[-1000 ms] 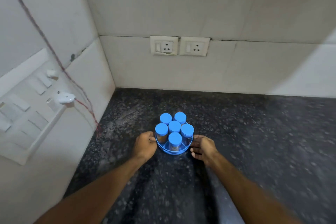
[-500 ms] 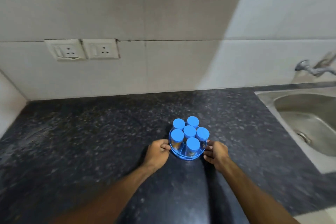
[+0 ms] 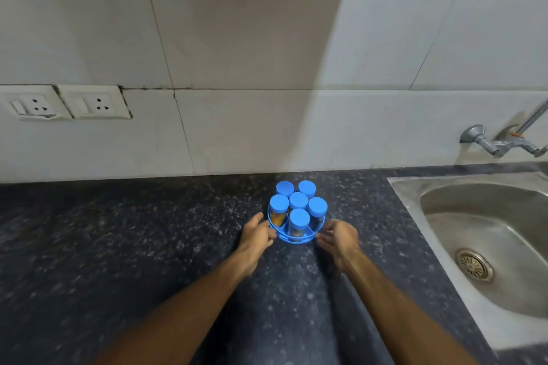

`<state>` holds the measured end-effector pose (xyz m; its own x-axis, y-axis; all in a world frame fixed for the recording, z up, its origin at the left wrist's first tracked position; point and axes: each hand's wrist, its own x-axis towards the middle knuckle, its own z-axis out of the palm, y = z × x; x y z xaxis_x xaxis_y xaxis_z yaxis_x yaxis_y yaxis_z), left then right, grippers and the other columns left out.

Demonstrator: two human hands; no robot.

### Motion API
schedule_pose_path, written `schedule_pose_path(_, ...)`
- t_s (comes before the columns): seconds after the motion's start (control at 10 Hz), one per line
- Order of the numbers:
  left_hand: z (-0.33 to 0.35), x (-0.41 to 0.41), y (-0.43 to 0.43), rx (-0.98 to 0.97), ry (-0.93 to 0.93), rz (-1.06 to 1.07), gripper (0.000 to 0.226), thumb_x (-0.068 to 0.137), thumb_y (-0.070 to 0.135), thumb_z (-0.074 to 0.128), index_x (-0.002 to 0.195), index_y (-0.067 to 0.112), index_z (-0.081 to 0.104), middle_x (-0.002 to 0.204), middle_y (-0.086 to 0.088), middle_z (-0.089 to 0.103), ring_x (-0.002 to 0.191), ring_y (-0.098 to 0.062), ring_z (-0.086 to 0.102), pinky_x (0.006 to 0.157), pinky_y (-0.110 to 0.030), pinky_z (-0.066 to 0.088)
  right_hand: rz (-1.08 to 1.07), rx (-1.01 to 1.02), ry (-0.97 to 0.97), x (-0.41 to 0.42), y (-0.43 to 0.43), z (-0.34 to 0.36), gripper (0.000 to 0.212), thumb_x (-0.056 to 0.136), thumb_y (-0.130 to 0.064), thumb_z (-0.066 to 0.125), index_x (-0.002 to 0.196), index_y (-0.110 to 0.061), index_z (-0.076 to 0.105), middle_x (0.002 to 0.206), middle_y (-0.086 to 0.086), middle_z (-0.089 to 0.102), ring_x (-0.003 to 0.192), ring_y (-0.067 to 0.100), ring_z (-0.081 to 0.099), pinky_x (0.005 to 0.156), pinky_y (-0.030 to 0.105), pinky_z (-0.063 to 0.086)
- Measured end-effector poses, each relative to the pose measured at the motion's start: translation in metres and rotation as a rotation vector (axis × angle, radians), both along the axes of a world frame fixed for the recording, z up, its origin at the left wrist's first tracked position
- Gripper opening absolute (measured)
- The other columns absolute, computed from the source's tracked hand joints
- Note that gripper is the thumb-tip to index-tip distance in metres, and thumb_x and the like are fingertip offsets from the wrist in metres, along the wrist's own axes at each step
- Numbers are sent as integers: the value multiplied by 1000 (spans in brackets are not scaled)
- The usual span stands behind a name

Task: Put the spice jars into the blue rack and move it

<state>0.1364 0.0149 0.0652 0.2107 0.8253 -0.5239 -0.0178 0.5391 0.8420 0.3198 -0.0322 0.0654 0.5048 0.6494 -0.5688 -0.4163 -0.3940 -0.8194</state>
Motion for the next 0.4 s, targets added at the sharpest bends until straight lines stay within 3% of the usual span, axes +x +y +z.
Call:
schedule_pose_path(0.1, 11, 14, 27, -52, -112, 104, 72, 86, -13, 42, 152, 8, 22, 141, -10, 52, 127, -26, 51, 110, -42, 35, 43, 49, 64, 3, 30, 1, 23, 87, -3, 42, 105, -10, 55, 107, 17, 68, 86, 27, 68, 68, 34, 54)
schedule_pose_path(0.2, 11, 26, 52, -49, -128, 119, 58, 87, -10, 43, 141, 11, 41, 126, -7, 61, 116, -23, 55, 102, -38, 37, 93, 104, 128, 1, 54, 6, 46, 90, 0, 40, 130, -22, 42, 115, 16, 69, 105, 30, 68, 90, 45, 55)
schedule_pose_path(0.3, 5, 33, 72, -49, -106, 124, 50, 87, -6, 47, 133, 14, 51, 126, -5, 63, 114, -22, 57, 95, -36, 38, 149, 159, 144, 0, 68, 15, 43, 93, 5, 39, 128, -20, 37, 98, 6, 67, 105, 29, 64, 103, 50, 46)
schedule_pose_path(0.4, 3, 32, 69, -18, 22, 101, 37, 89, 0, 52, 123, 16, 56, 114, -2, 65, 112, -22, 57, 96, -40, 43, 192, 165, 130, 1, 65, 9, 25, 97, 1, 41, 114, -17, 47, 97, -1, 66, 105, 21, 62, 101, 47, 45)
